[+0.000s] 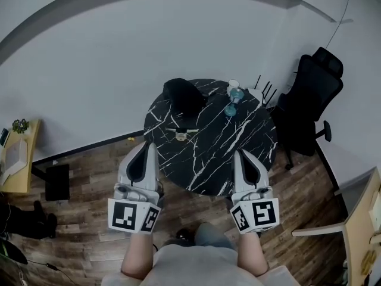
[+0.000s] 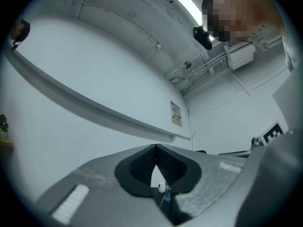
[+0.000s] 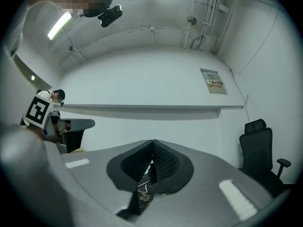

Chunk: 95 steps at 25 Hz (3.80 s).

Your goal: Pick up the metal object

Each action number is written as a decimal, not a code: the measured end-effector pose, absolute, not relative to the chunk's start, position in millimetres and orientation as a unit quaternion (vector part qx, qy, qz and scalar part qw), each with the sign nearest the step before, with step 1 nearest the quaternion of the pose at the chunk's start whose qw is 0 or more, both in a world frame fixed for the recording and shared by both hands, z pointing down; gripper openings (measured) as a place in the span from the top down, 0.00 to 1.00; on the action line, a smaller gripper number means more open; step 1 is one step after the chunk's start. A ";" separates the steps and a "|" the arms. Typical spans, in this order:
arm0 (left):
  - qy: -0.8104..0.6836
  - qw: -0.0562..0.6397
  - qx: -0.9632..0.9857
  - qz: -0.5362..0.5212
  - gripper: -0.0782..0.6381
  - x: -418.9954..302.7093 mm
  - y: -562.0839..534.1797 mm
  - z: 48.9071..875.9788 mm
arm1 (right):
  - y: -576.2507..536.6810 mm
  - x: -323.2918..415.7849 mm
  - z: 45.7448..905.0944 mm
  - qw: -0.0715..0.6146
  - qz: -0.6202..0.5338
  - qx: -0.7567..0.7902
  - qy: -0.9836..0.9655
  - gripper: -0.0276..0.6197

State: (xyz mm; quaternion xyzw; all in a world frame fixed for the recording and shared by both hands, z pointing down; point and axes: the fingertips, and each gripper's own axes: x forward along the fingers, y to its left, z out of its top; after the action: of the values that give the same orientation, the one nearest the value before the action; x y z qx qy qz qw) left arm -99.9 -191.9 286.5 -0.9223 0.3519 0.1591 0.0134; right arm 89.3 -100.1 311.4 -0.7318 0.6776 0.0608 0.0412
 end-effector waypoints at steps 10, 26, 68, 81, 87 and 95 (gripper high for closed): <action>0.352 -0.005 -0.924 0.151 0.88 -81.7 -234.3 298.2 | -137.5 109.0 318.8 0.029 0.049 -0.735 0.676 0.96; 0.398 -0.001 -0.903 0.160 0.88 -48.4 -310.0 291.9 | -242.2 145.4 304.1 0.024 0.063 -0.690 0.721 0.96; 0.509 -0.130 -0.850 -0.036 0.88 6.1 -366.9 478.3 | -348.6 177.3 469.2 -0.058 -0.113 -0.579 0.806 0.96; 0.459 -0.205 -0.846 -0.176 0.61 46.0 -377.4 599.5 | -359.3 181.6 497.6 -0.072 -0.142 -0.565 0.810 0.96; 0.441 -0.229 -0.840 -0.219 0.50 62.8 -390.0 642.1 | -365.9 185.1 510.1 -0.081 -0.152 -0.559 0.811 0.96; 0.429 -0.239 -0.825 -0.281 0.42 78.1 -403.8 691.5 | -369.9 196.2 525.6 -0.090 -0.169 -0.559 0.807 0.96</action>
State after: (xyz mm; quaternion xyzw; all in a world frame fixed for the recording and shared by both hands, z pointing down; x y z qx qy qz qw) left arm 78.1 -403.8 691.5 -0.8246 0.4288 -0.2813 -0.2388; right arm 196.2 -369.9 525.6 -0.5592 0.8066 -0.1690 -0.0903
